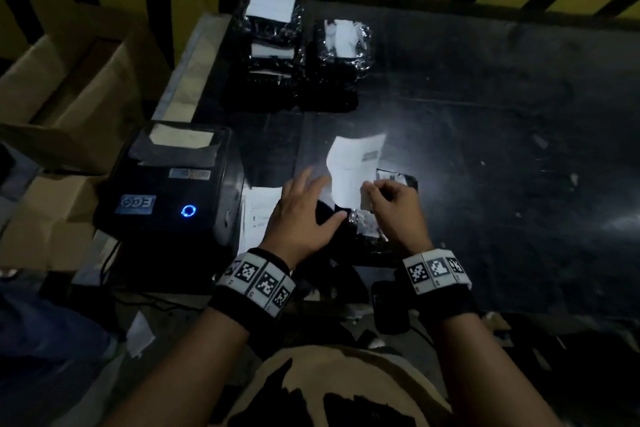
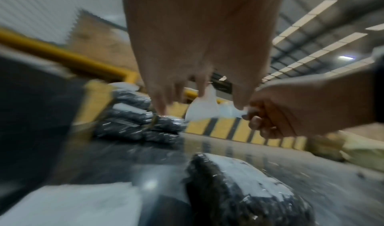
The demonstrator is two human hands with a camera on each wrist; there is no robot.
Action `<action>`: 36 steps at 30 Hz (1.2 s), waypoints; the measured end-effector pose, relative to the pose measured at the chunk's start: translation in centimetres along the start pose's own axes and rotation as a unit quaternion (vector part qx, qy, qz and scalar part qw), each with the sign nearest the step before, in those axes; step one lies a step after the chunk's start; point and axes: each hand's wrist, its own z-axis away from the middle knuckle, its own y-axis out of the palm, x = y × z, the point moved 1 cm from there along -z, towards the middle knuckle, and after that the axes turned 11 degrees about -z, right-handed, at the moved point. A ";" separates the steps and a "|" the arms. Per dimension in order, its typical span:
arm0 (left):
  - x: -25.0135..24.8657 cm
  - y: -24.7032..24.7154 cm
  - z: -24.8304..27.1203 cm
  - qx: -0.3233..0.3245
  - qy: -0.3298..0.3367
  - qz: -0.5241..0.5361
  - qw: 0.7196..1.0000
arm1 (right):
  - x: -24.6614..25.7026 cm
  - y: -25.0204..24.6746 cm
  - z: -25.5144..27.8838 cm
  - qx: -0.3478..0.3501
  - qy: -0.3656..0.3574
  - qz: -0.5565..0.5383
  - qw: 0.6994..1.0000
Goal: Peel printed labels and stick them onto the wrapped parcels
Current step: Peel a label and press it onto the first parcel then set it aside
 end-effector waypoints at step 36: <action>-10.9 4.2 -4.3 -0.076 0.077 0.208 0.972 | 0.2 -9.4 -0.5 0.079 0.056 -0.316 0.944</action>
